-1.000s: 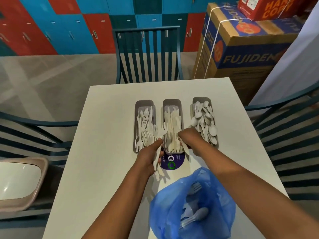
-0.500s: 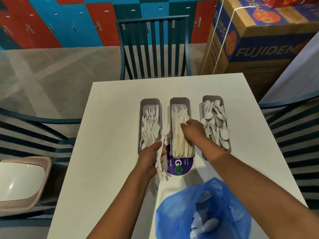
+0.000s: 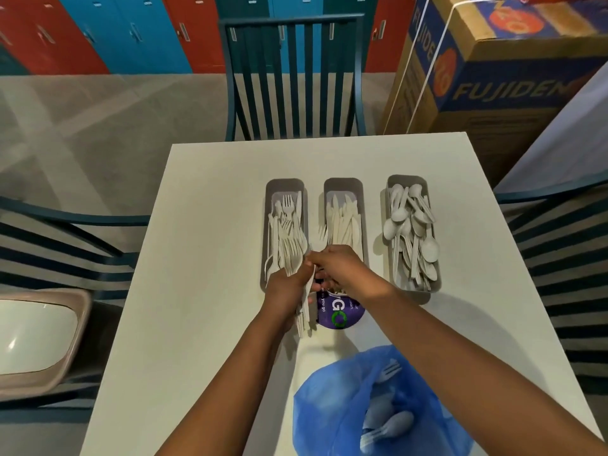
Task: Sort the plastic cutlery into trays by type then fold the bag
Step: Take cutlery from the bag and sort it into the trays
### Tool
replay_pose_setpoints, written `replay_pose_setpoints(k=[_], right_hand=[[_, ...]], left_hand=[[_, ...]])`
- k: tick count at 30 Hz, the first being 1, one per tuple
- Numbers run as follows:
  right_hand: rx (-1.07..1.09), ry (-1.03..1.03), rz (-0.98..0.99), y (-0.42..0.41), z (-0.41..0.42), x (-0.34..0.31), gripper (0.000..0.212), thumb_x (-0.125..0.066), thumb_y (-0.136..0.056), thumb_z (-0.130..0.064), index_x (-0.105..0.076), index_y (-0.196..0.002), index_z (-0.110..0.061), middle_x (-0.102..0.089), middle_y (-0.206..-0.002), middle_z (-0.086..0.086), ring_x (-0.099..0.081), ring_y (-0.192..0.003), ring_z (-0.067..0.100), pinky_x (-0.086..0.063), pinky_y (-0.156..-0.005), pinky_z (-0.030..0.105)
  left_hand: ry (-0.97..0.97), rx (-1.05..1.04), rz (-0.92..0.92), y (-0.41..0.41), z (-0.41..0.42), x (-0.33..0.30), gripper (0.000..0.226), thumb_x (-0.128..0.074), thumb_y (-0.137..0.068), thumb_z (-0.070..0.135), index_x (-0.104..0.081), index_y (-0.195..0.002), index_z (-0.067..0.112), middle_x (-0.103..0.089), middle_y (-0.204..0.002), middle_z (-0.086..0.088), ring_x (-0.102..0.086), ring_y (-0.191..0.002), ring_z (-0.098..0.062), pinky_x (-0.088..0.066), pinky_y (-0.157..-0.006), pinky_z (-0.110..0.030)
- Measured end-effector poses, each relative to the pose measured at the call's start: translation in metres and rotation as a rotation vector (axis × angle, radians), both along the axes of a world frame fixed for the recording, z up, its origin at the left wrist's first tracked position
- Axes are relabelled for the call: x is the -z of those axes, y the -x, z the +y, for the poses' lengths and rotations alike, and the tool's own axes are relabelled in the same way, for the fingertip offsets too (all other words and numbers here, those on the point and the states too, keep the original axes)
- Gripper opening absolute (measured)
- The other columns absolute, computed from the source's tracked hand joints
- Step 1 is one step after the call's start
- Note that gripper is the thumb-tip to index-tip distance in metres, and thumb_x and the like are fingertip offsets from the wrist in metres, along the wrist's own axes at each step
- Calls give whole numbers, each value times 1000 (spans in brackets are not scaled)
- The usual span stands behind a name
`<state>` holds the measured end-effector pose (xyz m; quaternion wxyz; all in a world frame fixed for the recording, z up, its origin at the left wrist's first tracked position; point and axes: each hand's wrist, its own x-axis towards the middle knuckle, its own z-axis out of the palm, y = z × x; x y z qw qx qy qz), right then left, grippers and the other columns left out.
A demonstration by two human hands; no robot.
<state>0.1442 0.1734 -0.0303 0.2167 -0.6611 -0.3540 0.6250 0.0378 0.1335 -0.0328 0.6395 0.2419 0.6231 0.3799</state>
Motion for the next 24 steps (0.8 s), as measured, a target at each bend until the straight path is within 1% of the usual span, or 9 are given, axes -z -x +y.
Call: replay_pose_setpoints(k=[6, 10, 13, 15, 17, 19, 21, 22, 24], right_hand=[[154, -102, -71, 6, 10, 2, 32, -56, -92, -19, -44, -64, -12, -50, -61, 8, -49, -43, 18, -35, -35, 15], [125, -136, -129, 8, 19, 1, 40, -53, -95, -24, -41, -59, -13, -44, -60, 8, -44, -46, 18, -34, -33, 12], [32, -72, -151, 16, 23, 2, 35, -54, -94, -15, -45, -61, -12, -46, -60, 7, -47, -49, 18, -43, -40, 17], [-43, 0, -184, 24, 28, 4, 28, -50, -91, -1, -48, -65, -10, -50, -63, 6, -52, -53, 20, -54, -61, 33], [-100, 16, -242, 32, 32, 5, 27, -47, -86, 8, -49, -64, -8, -52, -63, 6, -58, -58, 24, -55, -74, 42], [-111, -19, -281, 39, 35, 7, 29, -45, -84, 9, -47, -61, -9, -53, -60, 9, -62, -55, 27, -56, -64, 39], [-106, -49, -308, 43, 37, 7, 27, -45, -85, 6, -49, -65, -11, -55, -63, 10, -58, -37, 18, -51, -48, 28], [-103, -58, -315, 45, 38, 7, 22, -45, -86, 5, -52, -72, -11, -58, -70, 10, -55, -32, 14, -50, -46, 25], [-100, -64, -300, 47, 39, 5, 16, -48, -87, 2, -59, -95, -5, -63, -93, 13, -60, -44, 19, -56, -57, 29]], left_hand=[[-21, 21, 25, 7, -8, -5, 20, -54, -95, 25, -63, -110, 15, -67, -83, -3, -64, -47, -5, -47, -40, -18], [18, -73, 107, 25, -11, 2, 19, -52, -96, 23, -64, -96, 8, -50, -54, 0, -41, -28, -8, -34, -33, -15], [51, -54, 189, 41, -9, 7, 18, -51, -95, 27, -62, -84, 17, -37, -39, 9, -27, -30, -6, -24, -38, -17], [71, -39, 176, 48, -6, 9, 19, -47, -96, 22, -51, -77, 17, -37, -49, 3, -27, -32, -6, -23, -38, -16], [99, -82, 118, 50, -4, 11, 8, -44, -94, 12, -47, -86, 12, -35, -54, 0, -30, -31, -5, -23, -35, -15], [63, -130, 22, 52, -4, 10, 15, -41, -93, 3, -47, -106, 10, -38, -51, 3, -34, -33, -4, -24, -34, -14], [-12, -97, -31, 51, -5, 7, 16, -41, -96, 2, -51, -103, 12, -42, -56, 0, -39, -37, -4, -28, -34, -15], [-40, -78, -33, 50, -7, 4, 13, -43, -96, 4, -53, -99, 12, -43, -59, -2, -42, -37, -5, -31, -35, -15], [-44, -103, -43, 48, -10, 0, 8, -48, -97, 10, -56, -98, 10, -46, -61, -6, -48, -36, -5, -39, -35, -17]])
